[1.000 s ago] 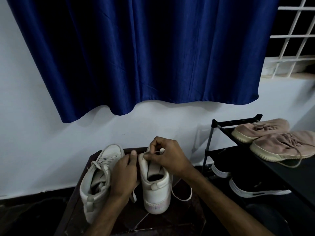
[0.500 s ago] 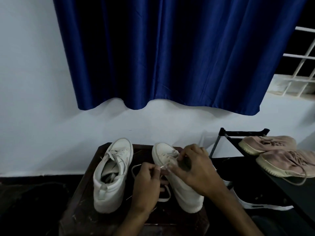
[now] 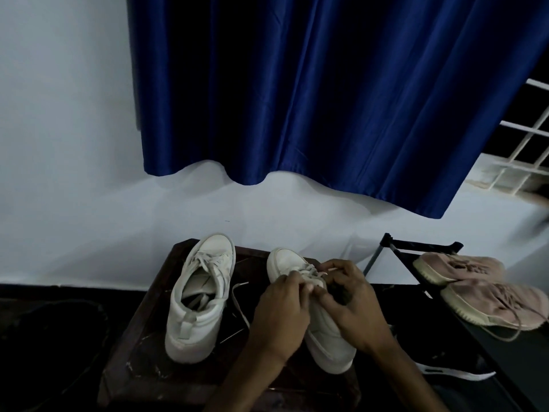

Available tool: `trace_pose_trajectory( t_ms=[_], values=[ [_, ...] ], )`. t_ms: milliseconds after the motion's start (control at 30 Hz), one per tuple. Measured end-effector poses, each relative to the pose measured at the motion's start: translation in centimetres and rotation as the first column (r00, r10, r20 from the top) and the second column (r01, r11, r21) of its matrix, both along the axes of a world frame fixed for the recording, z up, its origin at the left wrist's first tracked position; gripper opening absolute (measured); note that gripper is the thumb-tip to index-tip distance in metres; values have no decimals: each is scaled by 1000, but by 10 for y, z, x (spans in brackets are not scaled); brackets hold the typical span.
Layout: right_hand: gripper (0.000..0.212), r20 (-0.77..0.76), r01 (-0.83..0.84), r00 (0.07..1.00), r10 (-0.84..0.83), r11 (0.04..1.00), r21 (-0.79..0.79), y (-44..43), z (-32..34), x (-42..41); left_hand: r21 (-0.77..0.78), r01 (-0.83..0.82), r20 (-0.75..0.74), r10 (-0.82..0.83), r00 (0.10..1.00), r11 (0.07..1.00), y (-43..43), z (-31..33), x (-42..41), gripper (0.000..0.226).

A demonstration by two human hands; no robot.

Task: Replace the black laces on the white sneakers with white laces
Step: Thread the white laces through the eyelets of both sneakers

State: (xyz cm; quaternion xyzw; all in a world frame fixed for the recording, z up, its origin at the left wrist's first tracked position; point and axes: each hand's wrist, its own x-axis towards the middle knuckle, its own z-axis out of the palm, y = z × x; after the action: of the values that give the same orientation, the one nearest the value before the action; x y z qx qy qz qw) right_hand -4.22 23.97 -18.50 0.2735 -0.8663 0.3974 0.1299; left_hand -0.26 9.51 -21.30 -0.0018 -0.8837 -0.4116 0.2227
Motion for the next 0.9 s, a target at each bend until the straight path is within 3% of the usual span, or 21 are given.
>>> trace_pose_trajectory(
  t_ms=[67, 167, 200, 233, 267, 300, 333, 367, 400, 433, 467, 500, 533, 567, 600, 667, 733, 767, 833, 900],
  values=[
    [26, 18, 8, 1000, -8, 1000, 3, 0, 1, 0, 79, 65, -2, -65, 998, 995, -1, -4, 0, 26],
    [20, 33, 31, 999, -31, 1000, -4, 0, 1, -1, 464, 171, -62, -161, 985, 869, -13, 8, 27, 22],
    [17, 42, 43, 998, -42, 999, -18, 0, 1, -1, 631, 195, -112, -161, 981, 751, -18, 19, 39, 21],
    [13, 51, 52, 997, -51, 998, -30, 0, 2, -1, 806, 225, -169, -151, 974, 548, -23, 30, 49, 22],
    [11, 59, 59, 997, -57, 997, -39, 0, 2, -2, 923, 266, -240, -127, 963, 277, -29, 41, 57, 28],
    [13, 68, 69, 996, -65, 997, -47, 1, 1, -2, 951, 307, -303, -85, 949, 41, -35, 51, 62, 34],
    [15, 76, 73, 995, -69, 996, -53, 1, 0, -2, 932, 349, -354, -39, 934, -103, -43, 61, 68, 36],
    [14, 81, 74, 994, -69, 996, -56, 2, -1, -1, 914, 369, -376, -14, 926, -168, -49, 70, 72, 36],
    [13, 84, 73, 994, -68, 996, -58, 3, -2, -1, 917, 363, -369, -6, 929, -167, -54, 73, 71, 35],
    [12, 87, 73, 994, -68, 996, -56, 3, -3, 0, 944, 319, -321, -15, 947, -79, -57, 73, 69, 34],
    [12, 86, 76, 994, -72, 996, -53, 4, -3, 0, 960, 242, -241, -19, 970, 144, -56, 69, 64, 34],
    [12, 83, 80, 994, -75, 996, -49, 4, -3, -1, 870, 140, -157, -4, 988, 472, -53, 62, 58, 32],
    [12, 74, 82, 994, -78, 996, -44, 4, -2, -1, 657, 51, -94, 15, 995, 752, -48, 53, 52, 24],
    [12, 60, 82, 995, -80, 996, -39, 3, -2, -1, 418, 24, -43, -7, 999, 908, -42, 44, 45, 19],
    [11, 47, 81, 996, -80, 996, -34, 3, -2, -2, 197, 32, 9, -34, 999, 980, -35, 35, 39, 24],
    [9, 49, 74, 996, -73, 997, -34, 2, -3, -3, -103, 63, 119, -51, 992, 993, -23, 23, 29, 29],
    [9, 72, 66, 995, -63, 997, -33, 2, -4, -3, -205, 80, 184, -42, 982, 976, -18, 17, 24, 30],
    [12, 78, 69, 995, -66, 997, -33, 2, -4, -3, -186, 90, 195, -53, 979, 978, -18, 17, 24, 31],
    [18, 86, 88, 993, -84, 996, -35, 1, -4, -4, 57, 246, 229, -253, 940, 968, -21, 25, 33, 32],
    [23, 90, 101, 991, -97, 994, -43, 1, -3, -5, 300, 516, 208, -583, 785, 802, -31, 45, 56, 33]
  ],
)
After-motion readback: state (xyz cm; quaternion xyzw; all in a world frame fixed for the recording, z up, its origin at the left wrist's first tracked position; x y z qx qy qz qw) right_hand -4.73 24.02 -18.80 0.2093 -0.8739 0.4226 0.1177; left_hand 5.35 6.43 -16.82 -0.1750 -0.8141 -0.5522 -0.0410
